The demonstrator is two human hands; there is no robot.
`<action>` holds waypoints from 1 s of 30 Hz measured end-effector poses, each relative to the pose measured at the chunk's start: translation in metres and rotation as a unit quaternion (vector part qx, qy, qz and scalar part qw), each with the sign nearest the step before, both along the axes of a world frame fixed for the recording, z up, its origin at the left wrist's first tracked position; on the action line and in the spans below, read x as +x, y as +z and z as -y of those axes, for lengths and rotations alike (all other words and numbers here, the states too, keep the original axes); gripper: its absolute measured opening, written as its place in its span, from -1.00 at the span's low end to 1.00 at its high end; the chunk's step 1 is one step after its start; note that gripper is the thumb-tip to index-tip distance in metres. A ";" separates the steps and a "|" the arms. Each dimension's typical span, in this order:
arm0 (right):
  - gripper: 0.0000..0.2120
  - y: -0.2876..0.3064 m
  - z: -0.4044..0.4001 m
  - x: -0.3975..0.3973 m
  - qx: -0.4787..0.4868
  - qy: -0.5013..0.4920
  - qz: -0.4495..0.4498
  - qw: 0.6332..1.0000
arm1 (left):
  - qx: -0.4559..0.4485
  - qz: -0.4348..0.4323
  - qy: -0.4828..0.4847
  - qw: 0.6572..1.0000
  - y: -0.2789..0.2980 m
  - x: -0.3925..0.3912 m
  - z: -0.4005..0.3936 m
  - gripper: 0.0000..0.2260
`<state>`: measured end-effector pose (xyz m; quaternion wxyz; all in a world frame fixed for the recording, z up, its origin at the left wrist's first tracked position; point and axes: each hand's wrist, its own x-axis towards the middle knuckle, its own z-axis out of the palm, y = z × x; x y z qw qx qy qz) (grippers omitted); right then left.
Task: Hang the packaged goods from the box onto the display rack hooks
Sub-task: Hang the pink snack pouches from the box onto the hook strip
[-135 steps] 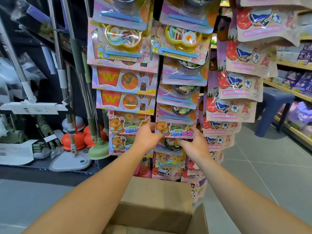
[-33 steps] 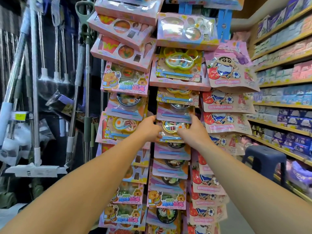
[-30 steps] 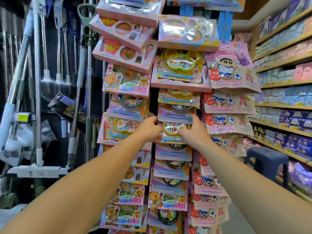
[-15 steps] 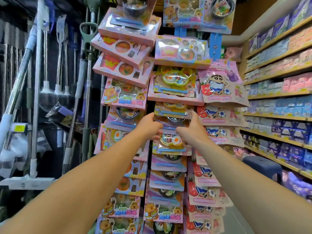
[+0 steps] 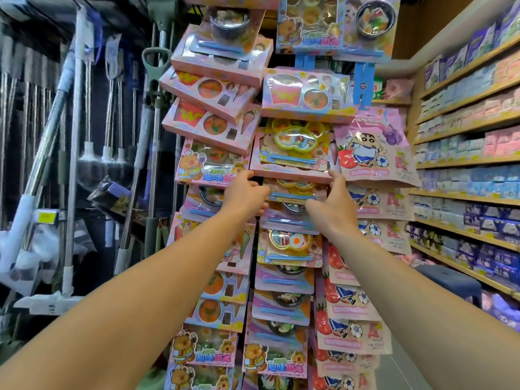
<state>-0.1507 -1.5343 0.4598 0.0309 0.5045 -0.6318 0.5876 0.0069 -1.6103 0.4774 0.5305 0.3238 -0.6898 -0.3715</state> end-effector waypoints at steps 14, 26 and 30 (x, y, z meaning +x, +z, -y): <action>-0.21 0.060 0.000 0.003 0.206 0.043 0.062 0.976 | 0.175 0.074 -0.011 0.982 0.066 0.006 0.003 -0.75; -0.24 0.207 -0.017 0.000 0.277 -0.003 0.111 0.954 | 0.246 0.127 0.008 0.961 0.188 0.017 -0.015 -0.62; -0.18 0.237 -0.013 -0.019 0.280 -0.018 0.115 0.953 | 0.258 0.128 -0.003 0.958 0.213 0.007 -0.017 -0.34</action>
